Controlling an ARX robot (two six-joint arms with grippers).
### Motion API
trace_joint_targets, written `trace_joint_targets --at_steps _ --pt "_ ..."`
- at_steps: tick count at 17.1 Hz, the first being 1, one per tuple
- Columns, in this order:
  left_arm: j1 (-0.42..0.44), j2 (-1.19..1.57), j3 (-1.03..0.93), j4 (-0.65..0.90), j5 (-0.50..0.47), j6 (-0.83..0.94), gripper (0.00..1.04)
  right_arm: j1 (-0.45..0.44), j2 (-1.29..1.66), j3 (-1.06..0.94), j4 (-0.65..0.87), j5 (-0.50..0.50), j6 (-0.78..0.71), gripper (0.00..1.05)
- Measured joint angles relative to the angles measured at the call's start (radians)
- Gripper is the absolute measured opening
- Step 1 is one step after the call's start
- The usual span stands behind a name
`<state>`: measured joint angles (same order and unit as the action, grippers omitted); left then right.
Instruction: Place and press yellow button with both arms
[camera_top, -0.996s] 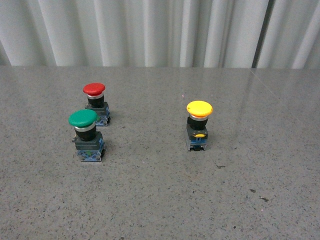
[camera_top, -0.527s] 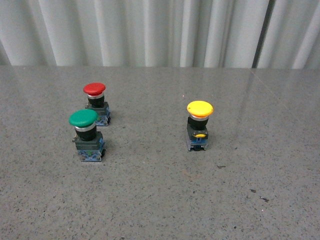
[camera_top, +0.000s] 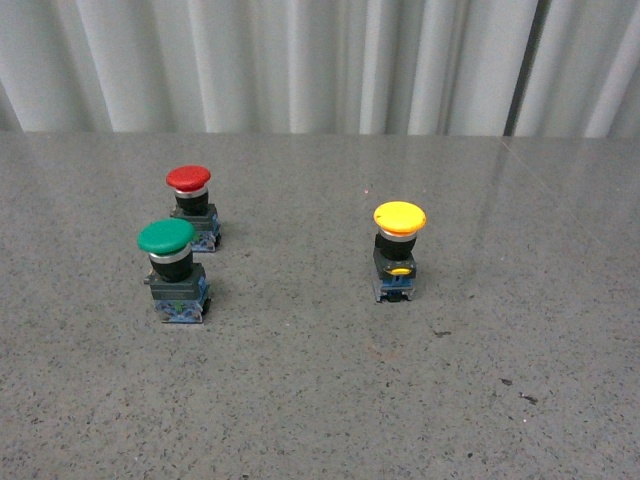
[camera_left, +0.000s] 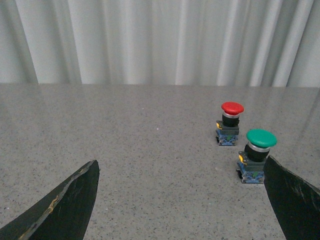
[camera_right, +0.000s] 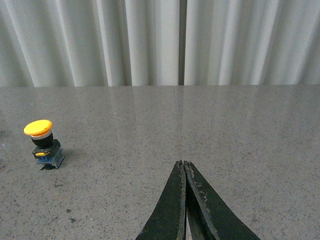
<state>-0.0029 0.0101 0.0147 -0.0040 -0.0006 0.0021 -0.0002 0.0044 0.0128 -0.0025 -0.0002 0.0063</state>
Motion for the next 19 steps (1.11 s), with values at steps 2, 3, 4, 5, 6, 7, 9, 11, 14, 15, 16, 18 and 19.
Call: trace_joint_targets --at_steps 2,3,4,5,6,7,9,11,14,15,16,18,19 --pt "0.000 0.000 0.000 0.000 0.001 0.000 0.98 0.000 0.000 0.000 -0.002 0.000 0.000 0.02" --pt "0.000 0.000 0.000 0.000 0.000 0.000 0.98 0.000 0.000 0.000 -0.002 0.000 0.000 0.04" --pt "0.000 0.000 0.000 0.000 0.000 0.000 0.98 0.000 0.000 0.000 -0.002 0.000 0.000 0.16" --pt "0.000 0.000 0.000 0.000 0.000 0.000 0.98 0.000 0.000 0.000 -0.002 0.000 0.000 0.29" --pt "0.000 0.000 0.000 0.000 0.000 0.000 0.98 0.000 0.000 0.000 -0.002 0.000 0.000 0.40" --pt "0.000 0.000 0.000 0.000 0.000 0.000 0.98 0.000 0.000 0.000 -0.002 0.000 0.000 0.51" --pt "0.000 0.000 0.000 0.000 0.000 0.000 0.98 0.000 0.000 0.000 -0.002 0.000 0.000 0.68" --pt "0.000 0.000 0.000 0.000 0.000 0.000 0.98 0.000 0.000 0.000 -0.002 0.000 0.000 0.82" --pt "0.000 0.000 0.000 0.000 0.000 0.000 0.98 0.000 0.000 0.000 -0.002 0.000 0.000 0.98" --pt "0.000 0.000 0.000 0.000 0.000 0.000 0.98 0.000 0.000 0.000 -0.002 0.000 0.000 0.98" --pt "0.000 0.000 0.000 0.000 0.000 0.000 0.98 0.000 0.000 0.000 -0.002 0.000 0.000 0.98" --pt "0.000 0.000 0.000 0.000 0.000 0.000 0.98 0.000 0.000 0.000 -0.002 0.000 0.000 0.98" --pt "0.000 0.000 0.000 0.000 0.000 0.000 0.98 0.000 0.000 0.000 -0.002 0.000 0.000 0.98"
